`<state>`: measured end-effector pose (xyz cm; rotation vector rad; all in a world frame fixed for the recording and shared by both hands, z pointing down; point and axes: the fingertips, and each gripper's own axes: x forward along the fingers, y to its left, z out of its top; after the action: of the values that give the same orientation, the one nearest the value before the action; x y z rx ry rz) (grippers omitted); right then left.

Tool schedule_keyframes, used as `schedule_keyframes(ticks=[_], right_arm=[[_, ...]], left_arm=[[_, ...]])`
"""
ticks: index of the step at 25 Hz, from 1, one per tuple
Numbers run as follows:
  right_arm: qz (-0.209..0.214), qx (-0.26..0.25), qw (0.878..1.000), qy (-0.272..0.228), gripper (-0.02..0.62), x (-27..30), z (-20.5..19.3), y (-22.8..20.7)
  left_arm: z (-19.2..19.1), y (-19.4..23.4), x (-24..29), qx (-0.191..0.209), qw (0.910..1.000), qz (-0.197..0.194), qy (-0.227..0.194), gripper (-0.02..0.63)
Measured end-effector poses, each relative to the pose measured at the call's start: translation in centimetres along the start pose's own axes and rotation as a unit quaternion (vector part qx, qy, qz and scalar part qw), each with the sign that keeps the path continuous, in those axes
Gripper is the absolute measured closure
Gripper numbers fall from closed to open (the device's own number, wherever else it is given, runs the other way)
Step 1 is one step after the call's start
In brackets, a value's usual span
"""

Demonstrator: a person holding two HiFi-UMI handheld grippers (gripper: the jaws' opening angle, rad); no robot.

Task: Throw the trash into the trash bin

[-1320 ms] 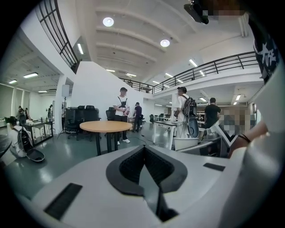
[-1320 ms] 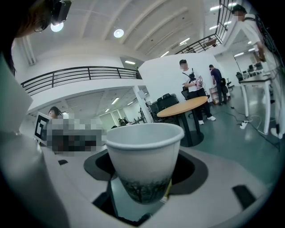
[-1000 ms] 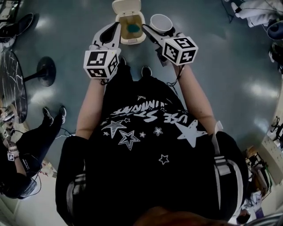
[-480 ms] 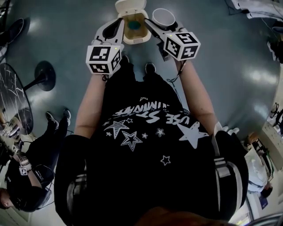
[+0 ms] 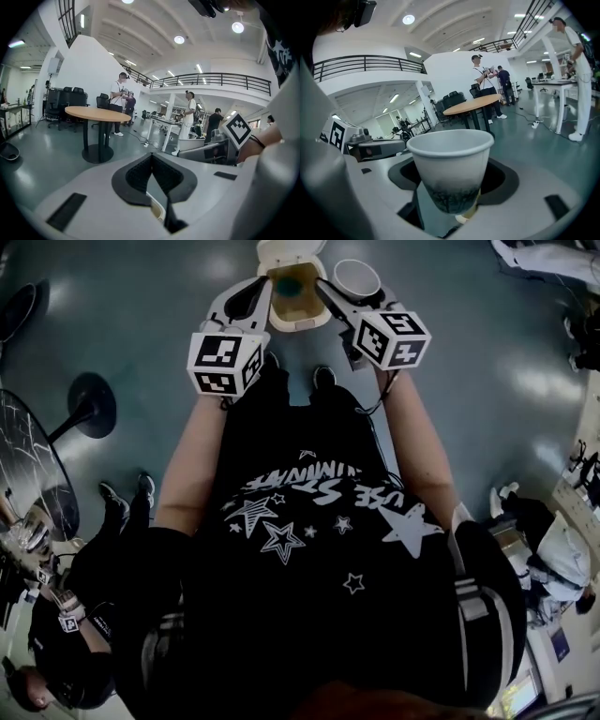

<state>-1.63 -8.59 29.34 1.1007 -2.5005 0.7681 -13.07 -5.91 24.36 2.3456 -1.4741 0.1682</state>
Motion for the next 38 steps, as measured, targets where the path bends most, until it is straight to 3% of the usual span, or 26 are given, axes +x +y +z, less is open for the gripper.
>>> schedule_keyframes(ticks=[4,9,25,38], right_arm=[[-0.022,0.014,1.000,0.007,0.264,0.8,-1.1,0.1],[-0.013,0.027,0.999,0.026,0.264,2.5,-3.3,0.0],[0.009,0.022,0.997,0.075,0.264,5.8,-9.7,-4.9],[0.036,0.021,0.993,0.109,0.264,8.5,-14.1,-7.5]], left_arm=[[-0.9,0.2,0.9,-0.003,0.9996,-0.024,0.014,0.595],[-2.5,0.4,2.7,-0.002,0.9992,-0.027,0.029,0.595],[-10.7,0.3,6.5,-0.030,0.9962,0.002,0.081,0.595],[-15.9,1.9,9.7,-0.058,0.9927,0.043,0.097,0.595]])
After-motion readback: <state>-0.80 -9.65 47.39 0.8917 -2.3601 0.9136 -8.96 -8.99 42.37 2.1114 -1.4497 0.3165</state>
